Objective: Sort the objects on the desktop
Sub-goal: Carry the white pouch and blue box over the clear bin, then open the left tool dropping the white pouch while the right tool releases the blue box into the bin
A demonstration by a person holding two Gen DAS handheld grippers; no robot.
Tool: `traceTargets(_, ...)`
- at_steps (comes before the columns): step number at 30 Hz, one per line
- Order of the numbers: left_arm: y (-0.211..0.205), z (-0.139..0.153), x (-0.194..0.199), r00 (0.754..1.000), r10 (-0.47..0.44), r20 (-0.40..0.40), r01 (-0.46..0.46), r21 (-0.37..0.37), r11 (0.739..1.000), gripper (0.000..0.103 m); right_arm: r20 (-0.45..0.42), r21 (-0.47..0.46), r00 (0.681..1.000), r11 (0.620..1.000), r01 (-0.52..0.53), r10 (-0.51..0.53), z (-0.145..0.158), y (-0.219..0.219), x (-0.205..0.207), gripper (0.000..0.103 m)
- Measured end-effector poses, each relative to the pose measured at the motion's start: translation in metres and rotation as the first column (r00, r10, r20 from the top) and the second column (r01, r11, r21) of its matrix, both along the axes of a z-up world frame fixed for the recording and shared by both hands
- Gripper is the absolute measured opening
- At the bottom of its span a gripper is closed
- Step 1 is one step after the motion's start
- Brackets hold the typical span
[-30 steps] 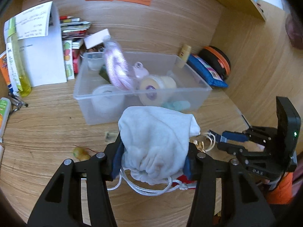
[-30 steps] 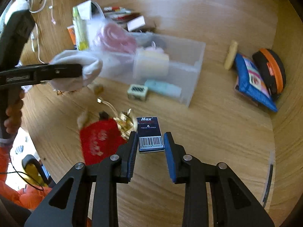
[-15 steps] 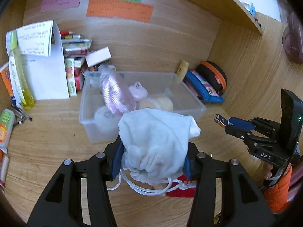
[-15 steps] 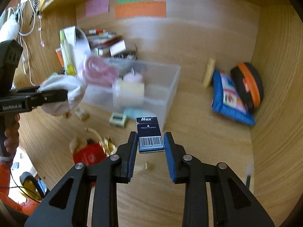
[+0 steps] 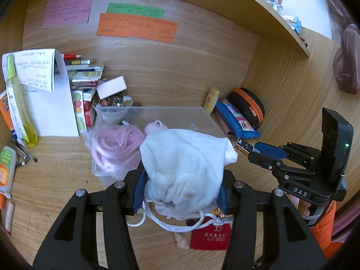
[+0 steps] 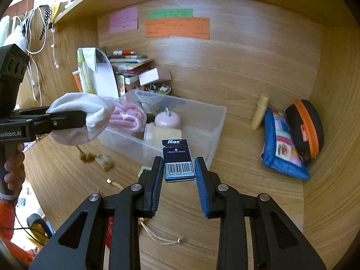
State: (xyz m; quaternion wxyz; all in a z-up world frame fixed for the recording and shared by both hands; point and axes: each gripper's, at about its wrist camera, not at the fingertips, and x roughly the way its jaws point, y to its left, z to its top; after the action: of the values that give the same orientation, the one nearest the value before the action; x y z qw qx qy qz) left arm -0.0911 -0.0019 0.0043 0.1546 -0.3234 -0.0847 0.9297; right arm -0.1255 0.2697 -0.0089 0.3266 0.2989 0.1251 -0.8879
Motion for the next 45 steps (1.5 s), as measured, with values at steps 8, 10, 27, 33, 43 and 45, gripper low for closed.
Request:
traceTargets(8,-0.007,0.005,-0.028,0.999,0.033,0.003,-0.033,-0.014,0.999,0.05,-0.007,-0.028,1.0,1.0,0.0,0.0,0.011,-0.008,-0.021,0.026)
traceTargets(10,-0.01,0.002,-0.035,0.999,0.041,0.015,-0.041,-0.003,0.999,0.05,0.0,-0.035,1.0,0.999,0.001,-0.001,0.011,-0.01,-0.027,0.026)
traceTargets(27,-0.007,-0.027,-0.096,0.995,0.061,0.085,-0.059,-0.023,0.998,0.05,0.073,0.007,0.997,1.0,0.018,-0.018,-0.006,-0.035,-0.084,0.026)
traceTargets(33,-0.008,-0.037,-0.112,0.992,0.068,0.105,-0.063,-0.05,0.997,0.05,0.097,0.038,0.995,0.999,0.014,-0.018,-0.015,-0.049,-0.103,0.026)
traceTargets(43,-0.004,-0.05,-0.13,0.989,0.09,0.117,-0.079,-0.091,0.993,0.05,0.137,0.081,0.99,0.997,0.017,-0.028,-0.035,-0.08,-0.129,0.026)
traceTargets(45,0.0,-0.053,-0.132,0.989,0.091,0.118,-0.078,-0.111,0.991,0.05,0.123,0.109,0.991,0.993,0.042,-0.056,-0.04,-0.086,-0.131,0.026)
